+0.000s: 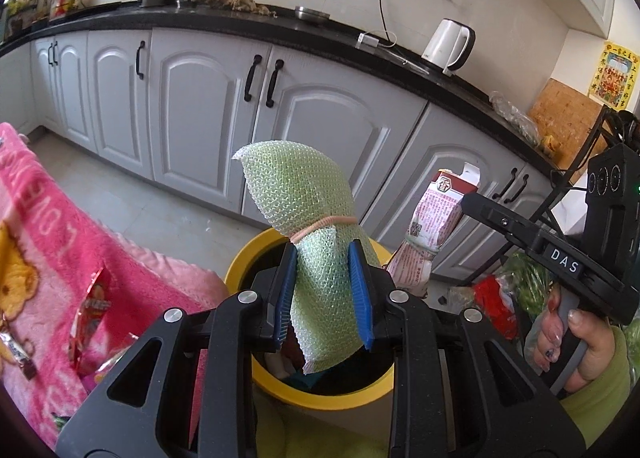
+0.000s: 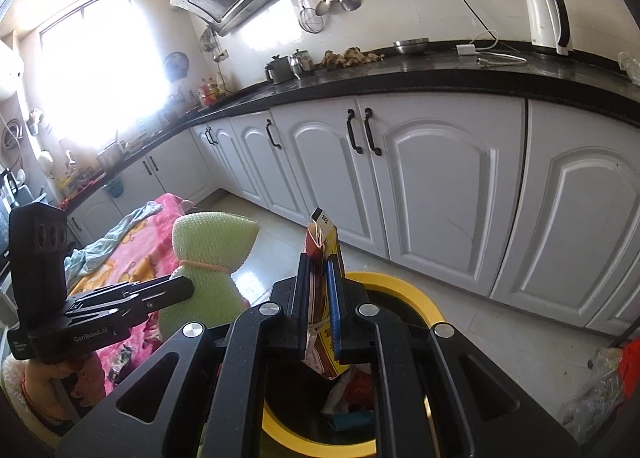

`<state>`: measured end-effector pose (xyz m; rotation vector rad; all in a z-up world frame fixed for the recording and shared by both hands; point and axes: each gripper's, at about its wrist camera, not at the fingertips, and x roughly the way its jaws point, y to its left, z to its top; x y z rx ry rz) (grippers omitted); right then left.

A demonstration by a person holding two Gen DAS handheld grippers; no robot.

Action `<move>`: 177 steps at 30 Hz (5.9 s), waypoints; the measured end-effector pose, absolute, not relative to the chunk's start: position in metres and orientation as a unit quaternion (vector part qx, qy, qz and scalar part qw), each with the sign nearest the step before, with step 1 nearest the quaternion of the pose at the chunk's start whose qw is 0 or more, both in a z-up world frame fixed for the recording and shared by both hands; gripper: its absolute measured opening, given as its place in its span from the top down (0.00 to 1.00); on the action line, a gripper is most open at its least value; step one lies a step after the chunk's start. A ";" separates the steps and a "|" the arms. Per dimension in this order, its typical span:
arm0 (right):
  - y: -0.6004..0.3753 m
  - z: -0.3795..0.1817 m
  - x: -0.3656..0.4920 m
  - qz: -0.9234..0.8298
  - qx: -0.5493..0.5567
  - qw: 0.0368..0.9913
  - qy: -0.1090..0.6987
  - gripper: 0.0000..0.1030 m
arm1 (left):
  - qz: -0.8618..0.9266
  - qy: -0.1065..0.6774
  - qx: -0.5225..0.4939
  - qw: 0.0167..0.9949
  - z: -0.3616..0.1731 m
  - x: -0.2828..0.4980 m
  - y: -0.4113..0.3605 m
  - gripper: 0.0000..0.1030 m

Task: Collect trash
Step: 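Carry the green sponge and snack wrappers with both tools over the bin, then open both tools to drop the sponge and wrappers into the bin, then move both tools back toward the remaining wrappers on the blanket, then grasp the dark green snack packet with left tool while right tool grasps yellow candy wrapper, then carry the green packet and yellow wrapper with both tools toward the bin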

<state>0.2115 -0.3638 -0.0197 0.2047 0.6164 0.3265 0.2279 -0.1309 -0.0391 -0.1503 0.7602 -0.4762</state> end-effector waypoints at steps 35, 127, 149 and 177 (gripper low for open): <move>-0.351 -0.038 0.213 0.152 0.100 0.922 0.343 0.47 | -0.197 0.392 -0.070 0.896 -0.064 0.224 -0.117 0.24; -0.099 -0.077 0.177 0.306 -0.091 0.868 0.380 0.15 | -0.007 0.372 -0.137 0.918 -0.073 0.098 0.117 0.11; -0.086 -0.136 0.228 0.317 -0.056 0.834 0.448 0.51 | -0.059 0.441 -0.083 0.892 -0.132 0.112 0.063 0.51; -0.122 -0.090 0.210 0.324 -0.043 0.848 0.417 0.79 | -0.085 0.416 -0.126 0.897 -0.110 0.109 0.075 0.95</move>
